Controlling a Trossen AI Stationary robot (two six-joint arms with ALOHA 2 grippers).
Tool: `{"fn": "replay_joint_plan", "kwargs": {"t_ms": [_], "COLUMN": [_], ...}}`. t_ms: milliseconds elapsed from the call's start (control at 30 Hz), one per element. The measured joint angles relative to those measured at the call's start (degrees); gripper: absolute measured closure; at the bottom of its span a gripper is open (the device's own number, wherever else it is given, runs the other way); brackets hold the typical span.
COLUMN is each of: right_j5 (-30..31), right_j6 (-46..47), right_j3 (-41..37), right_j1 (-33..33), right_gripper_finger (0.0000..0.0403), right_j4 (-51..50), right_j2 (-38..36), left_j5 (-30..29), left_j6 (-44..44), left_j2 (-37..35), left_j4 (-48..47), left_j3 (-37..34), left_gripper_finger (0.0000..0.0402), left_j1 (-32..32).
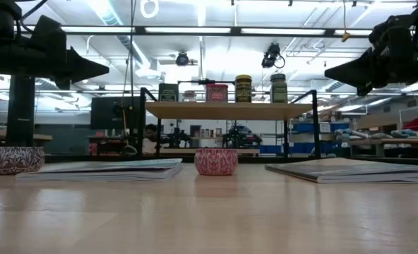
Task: Shelf spices
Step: Remove the green spice from the shelf
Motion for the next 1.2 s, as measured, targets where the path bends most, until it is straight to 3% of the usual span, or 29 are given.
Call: {"fn": "replay_joint_plan", "kwargs": {"t_ms": [433,600,967,1200], "right_j5": [0.05,6.69,7.13,6.91], "right_j6": [4.21,8.16,8.41,8.49], "right_j3": [0.00,0.45,9.45,16.79], "right_j1": [-0.02,-0.67,-2.60,-4.63], "right_gripper_finger": [0.0392,0.0392,0.0392,0.0392], "right_j4": [5.15,16.90,20.61,18.74], "right_j2": [0.00,-0.02,2.28,10.83], "left_j5": [0.02,0.01,1.75,2.40], "left_j6": [0.00,0.00,-0.79,-9.93], "left_j2": [0.00,0.00,0.00,0.00], "left_j4": [0.01,0.00,5.16,9.11], "left_j3": [0.01,0.00,-0.01,-0.01], "left_gripper_finger": [0.0401,0.0401,0.0401,0.0401], "left_j1": [0.01,-0.01,-0.01,0.00]}}
